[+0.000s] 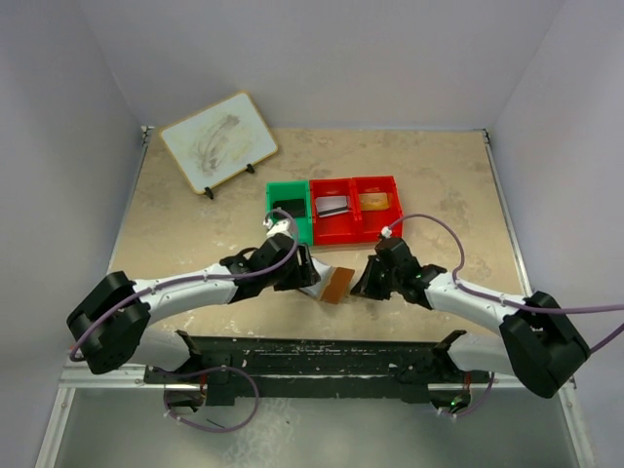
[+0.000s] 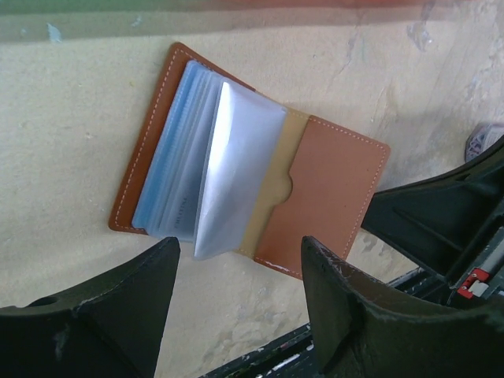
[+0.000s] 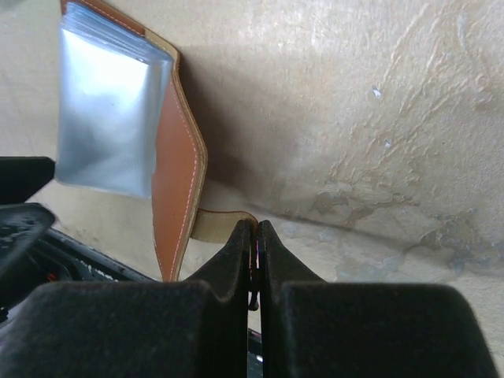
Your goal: Take the credit cards out of the card holder
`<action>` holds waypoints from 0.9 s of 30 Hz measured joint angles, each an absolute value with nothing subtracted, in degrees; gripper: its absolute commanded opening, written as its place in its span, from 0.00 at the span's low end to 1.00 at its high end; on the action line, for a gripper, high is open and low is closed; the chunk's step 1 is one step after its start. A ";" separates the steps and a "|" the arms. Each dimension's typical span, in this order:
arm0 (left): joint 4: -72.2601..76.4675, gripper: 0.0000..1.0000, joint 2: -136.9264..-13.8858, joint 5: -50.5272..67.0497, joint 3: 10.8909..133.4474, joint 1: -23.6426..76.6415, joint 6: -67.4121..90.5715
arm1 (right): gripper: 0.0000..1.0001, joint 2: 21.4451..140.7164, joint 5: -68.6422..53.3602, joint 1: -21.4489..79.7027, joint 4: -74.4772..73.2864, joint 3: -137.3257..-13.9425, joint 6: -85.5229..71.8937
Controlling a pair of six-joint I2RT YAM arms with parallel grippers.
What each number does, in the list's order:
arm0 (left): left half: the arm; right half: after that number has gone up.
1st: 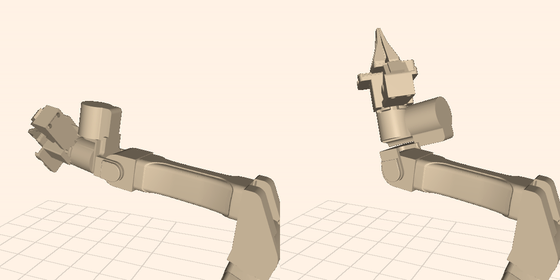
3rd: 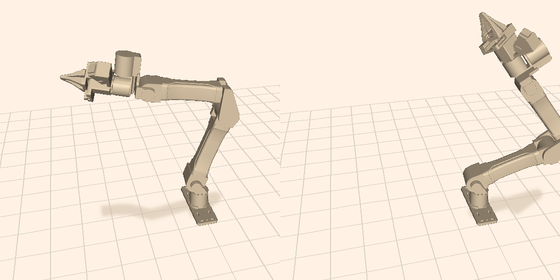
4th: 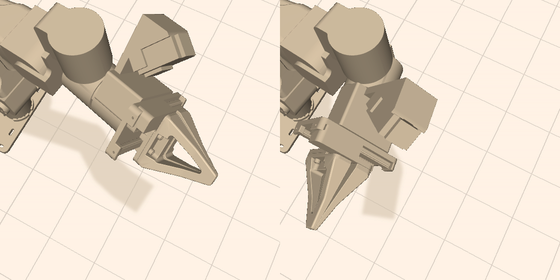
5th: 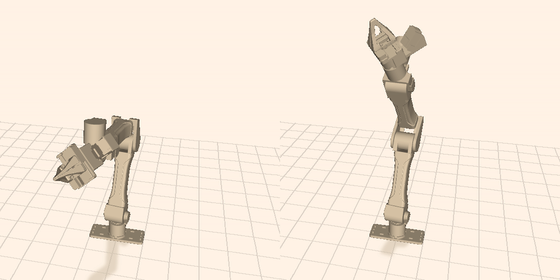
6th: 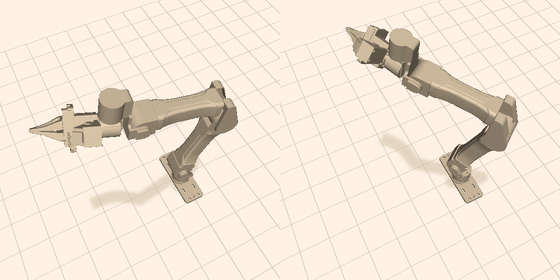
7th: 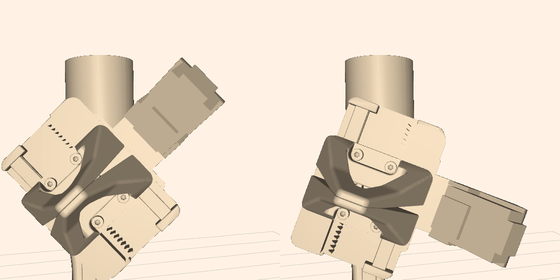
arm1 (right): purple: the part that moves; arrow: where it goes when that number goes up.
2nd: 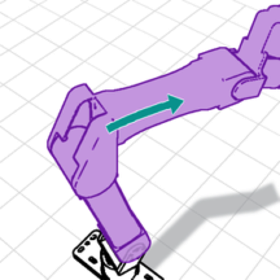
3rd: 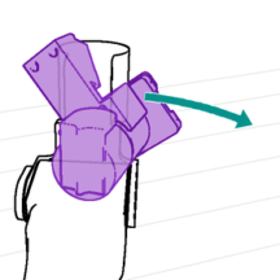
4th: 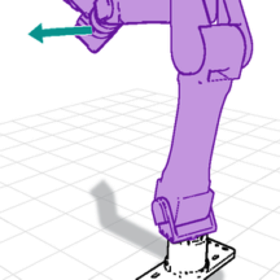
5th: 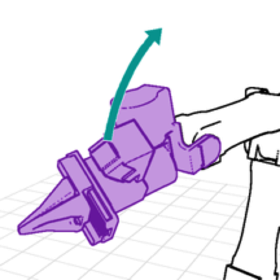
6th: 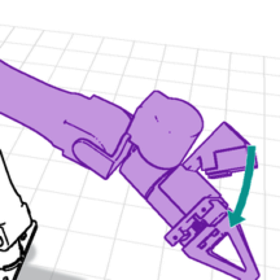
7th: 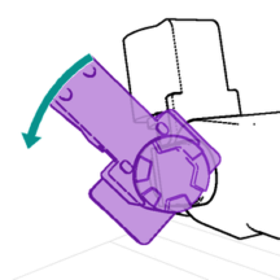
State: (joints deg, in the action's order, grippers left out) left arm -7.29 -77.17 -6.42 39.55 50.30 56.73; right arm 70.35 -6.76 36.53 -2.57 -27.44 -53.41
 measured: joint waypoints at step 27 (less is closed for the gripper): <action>4.97 0.59 -93.78 8.16 49.04 53.47 51.88 | 0.23 66.94 -5.41 36.32 0.71 -24.03 -55.79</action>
